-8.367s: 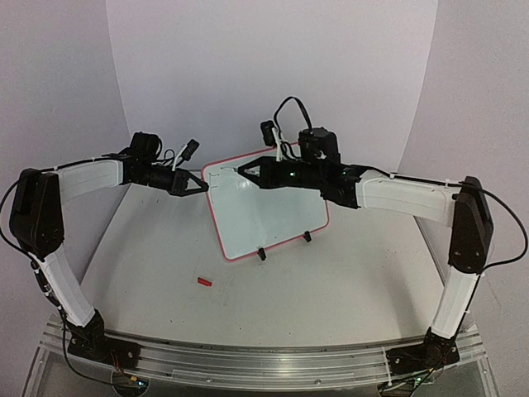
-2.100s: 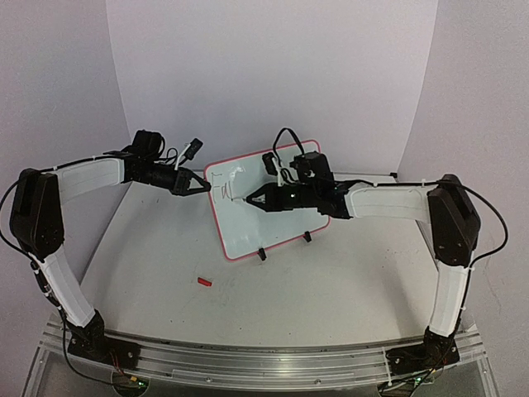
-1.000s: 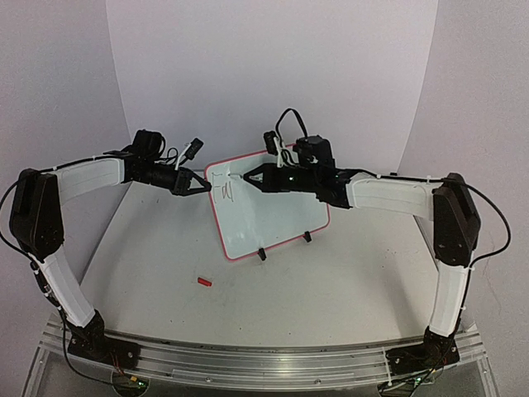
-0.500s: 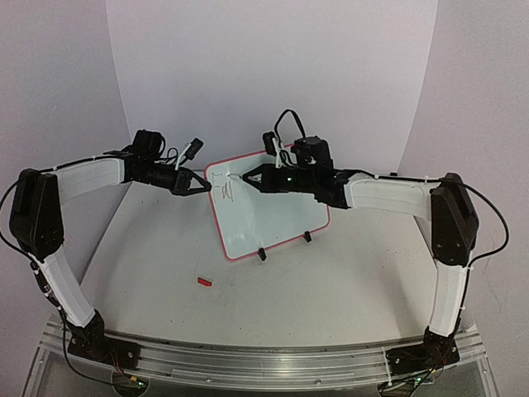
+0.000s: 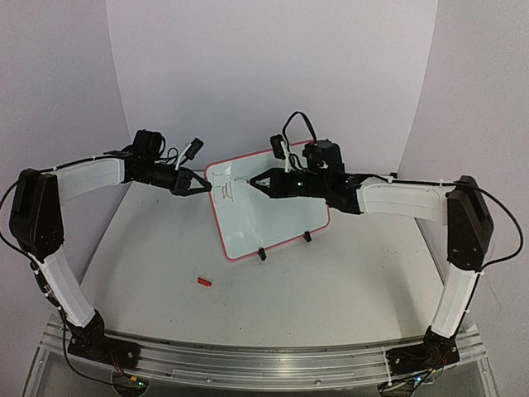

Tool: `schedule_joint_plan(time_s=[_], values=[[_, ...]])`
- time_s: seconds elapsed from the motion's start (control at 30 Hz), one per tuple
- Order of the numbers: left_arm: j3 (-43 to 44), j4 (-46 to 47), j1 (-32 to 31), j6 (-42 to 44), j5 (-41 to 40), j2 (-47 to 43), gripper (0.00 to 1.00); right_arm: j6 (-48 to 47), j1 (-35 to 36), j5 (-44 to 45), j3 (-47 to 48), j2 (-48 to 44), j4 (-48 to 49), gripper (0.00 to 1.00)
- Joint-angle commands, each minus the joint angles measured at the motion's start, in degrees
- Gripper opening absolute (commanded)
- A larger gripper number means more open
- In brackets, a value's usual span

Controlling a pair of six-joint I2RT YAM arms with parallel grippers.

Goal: Write a sentence on the whiteboard

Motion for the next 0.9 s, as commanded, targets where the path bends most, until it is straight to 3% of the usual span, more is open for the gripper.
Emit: schedule_joint_plan(time_s=[0.0, 0.87], values=[[1.2, -2.9, -1.6, 2.2, 0.3, -1.5, 0.0, -1.1, -0.1, 0.2, 0.2, -1.3, 0.2, 0.0], [1.3, -3.3, -1.8, 2.3, -0.2, -1.3, 0.0, -0.8, 0.0, 3.2, 4.7, 4.2, -1.8, 0.0]])
